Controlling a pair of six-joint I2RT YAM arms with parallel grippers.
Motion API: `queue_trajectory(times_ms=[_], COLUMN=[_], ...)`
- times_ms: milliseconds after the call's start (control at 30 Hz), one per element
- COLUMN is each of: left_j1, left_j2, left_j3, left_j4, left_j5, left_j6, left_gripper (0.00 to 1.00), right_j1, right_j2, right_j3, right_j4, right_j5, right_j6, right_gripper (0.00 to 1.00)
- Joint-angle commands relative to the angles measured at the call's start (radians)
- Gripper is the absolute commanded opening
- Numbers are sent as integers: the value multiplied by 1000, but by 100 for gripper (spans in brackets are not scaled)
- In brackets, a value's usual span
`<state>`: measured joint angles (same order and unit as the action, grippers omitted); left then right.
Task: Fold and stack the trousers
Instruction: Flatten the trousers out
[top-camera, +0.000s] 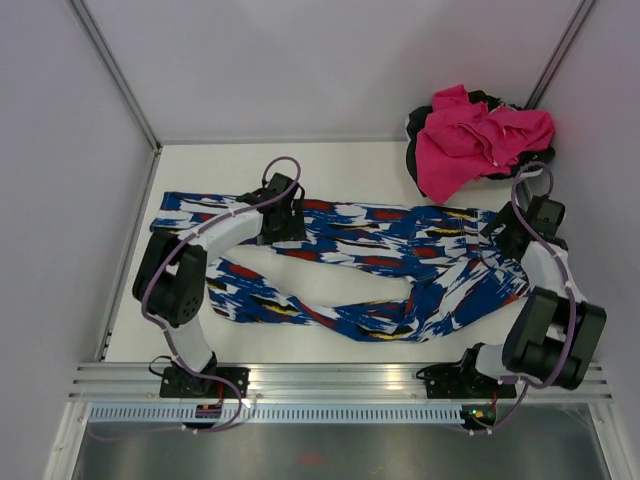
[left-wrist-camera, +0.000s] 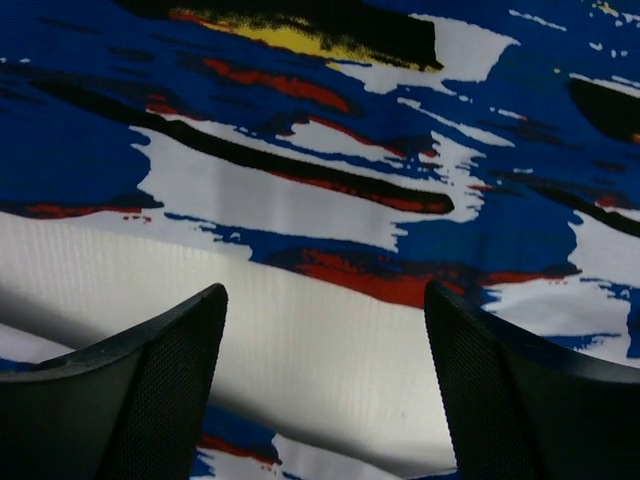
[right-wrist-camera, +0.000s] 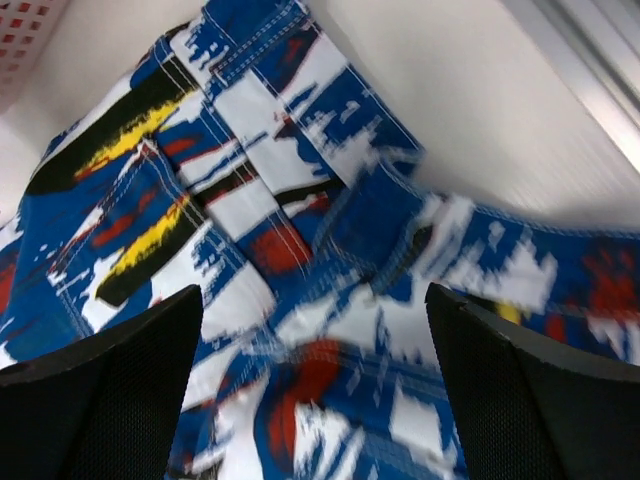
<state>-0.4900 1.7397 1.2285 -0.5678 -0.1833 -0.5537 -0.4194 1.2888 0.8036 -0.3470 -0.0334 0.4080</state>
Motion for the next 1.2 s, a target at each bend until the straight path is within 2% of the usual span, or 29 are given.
queue_trajectory(times_ms=[0,100,167,300,400,433,467,633,667,800,900,1000,1033,1067,1133,1167], left_j1=[4,4,-1,-38,-64,-68,-71,-96,-101,-119,-125,-153,-183,-203,-261,-278], left_j2=[69,118,150,211,270,283,299,379,385,431,481,503,501,494,494,504], left_j3=[78,120,153,229,299,313,336,376,382,422,485,568,587,633,705,730], left_j4=[52,95,130,190,161,152,151,137,138,132,114,85,85,88,111,123], left_j5=[-42,22,119,165,146,154,159,169,171,156,176,174,173,168,172,179], left_j6=[-63,-92,-114,-126,-129,-137,-140,-172,-175,-199,-204,-134,-105,-50,9,33], left_gripper=[83,67,57,43,28,22,19,11,10,10,11,12,13,14,18,20], right_j1=[48,103,131,136,137,137,137,145,151,163,165,166,166,163,140,128], right_j2=[125,272,314,435,532,553,576,696,704,715,705,624,591,505,408,301], right_j3=[92,152,169,196,249,278,292,393,399,424,424,418,386,367,283,252], right_j4=[164,180,221,269,255,244,241,217,223,293,367,283,245,229,198,195], right_j5=[-40,-22,0,13,21,21,18,6,13,7,-52,-16,3,21,56,55], right_j6=[-34,-67,-74,-55,-66,-69,-67,-58,-60,-61,-43,-66,-70,-64,-43,-16], right_gripper=[98,96,95,88,75,64,59,37,37,37,46,56,93,98,98,98])
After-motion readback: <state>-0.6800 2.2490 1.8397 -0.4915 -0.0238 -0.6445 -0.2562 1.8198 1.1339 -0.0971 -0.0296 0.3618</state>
